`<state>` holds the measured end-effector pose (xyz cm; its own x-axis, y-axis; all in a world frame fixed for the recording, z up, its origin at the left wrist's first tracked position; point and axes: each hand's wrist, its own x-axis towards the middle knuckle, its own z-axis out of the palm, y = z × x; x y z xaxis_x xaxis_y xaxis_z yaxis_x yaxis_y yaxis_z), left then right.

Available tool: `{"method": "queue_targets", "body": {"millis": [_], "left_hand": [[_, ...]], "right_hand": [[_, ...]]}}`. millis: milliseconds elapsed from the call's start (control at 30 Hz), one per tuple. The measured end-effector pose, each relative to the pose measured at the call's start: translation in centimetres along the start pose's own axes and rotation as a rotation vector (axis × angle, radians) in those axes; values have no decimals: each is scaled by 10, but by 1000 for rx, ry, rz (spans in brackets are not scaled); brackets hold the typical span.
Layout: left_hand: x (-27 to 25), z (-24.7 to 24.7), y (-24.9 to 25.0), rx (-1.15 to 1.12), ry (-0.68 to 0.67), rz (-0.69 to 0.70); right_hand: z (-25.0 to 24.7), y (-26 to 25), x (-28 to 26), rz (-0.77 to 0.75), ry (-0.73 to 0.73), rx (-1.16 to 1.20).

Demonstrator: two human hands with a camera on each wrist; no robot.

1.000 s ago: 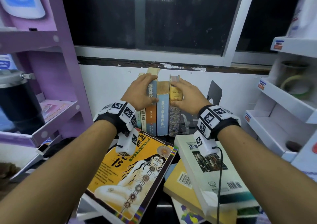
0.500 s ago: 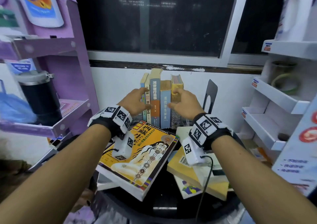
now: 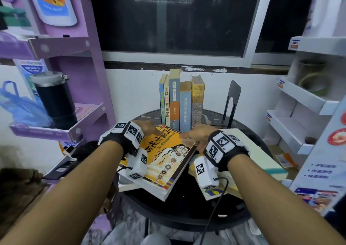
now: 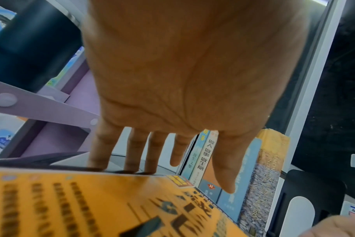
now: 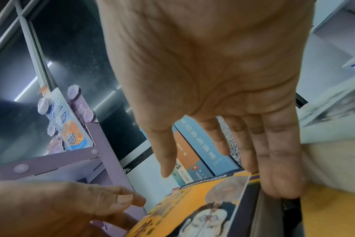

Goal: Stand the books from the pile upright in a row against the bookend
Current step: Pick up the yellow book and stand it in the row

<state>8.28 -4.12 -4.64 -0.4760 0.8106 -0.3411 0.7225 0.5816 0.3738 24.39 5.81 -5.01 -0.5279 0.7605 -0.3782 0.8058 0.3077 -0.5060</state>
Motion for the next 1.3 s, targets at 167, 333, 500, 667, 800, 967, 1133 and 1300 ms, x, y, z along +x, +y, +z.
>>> {"method": "queue_targets", "body": {"millis": [167, 333, 500, 667, 800, 967, 1133, 1300], "left_hand": [[-4, 4, -7, 59, 10, -14], [-3, 3, -12, 77, 12, 3], [-5, 1, -15, 93, -11, 23], [0, -1, -24, 62, -11, -2], [-1, -3, -31, -25, -32, -11], [-4, -8, -37, -178, -70, 1], [-16, -16, -35, -330, -41, 31], [-36, -30, -22, -508, 125, 98]], "right_hand": [[8, -1, 2, 15, 1, 37], [12, -3, 3, 36, 7, 2], [21, 1, 7, 74, -28, 12], [24, -1, 9, 53, -50, 22], [25, -2, 11, 39, -65, 11], [24, -6, 6, 21, -22, 48], [18, -13, -1, -8, 46, 127], [2, -26, -12, -28, 229, 244]]}}
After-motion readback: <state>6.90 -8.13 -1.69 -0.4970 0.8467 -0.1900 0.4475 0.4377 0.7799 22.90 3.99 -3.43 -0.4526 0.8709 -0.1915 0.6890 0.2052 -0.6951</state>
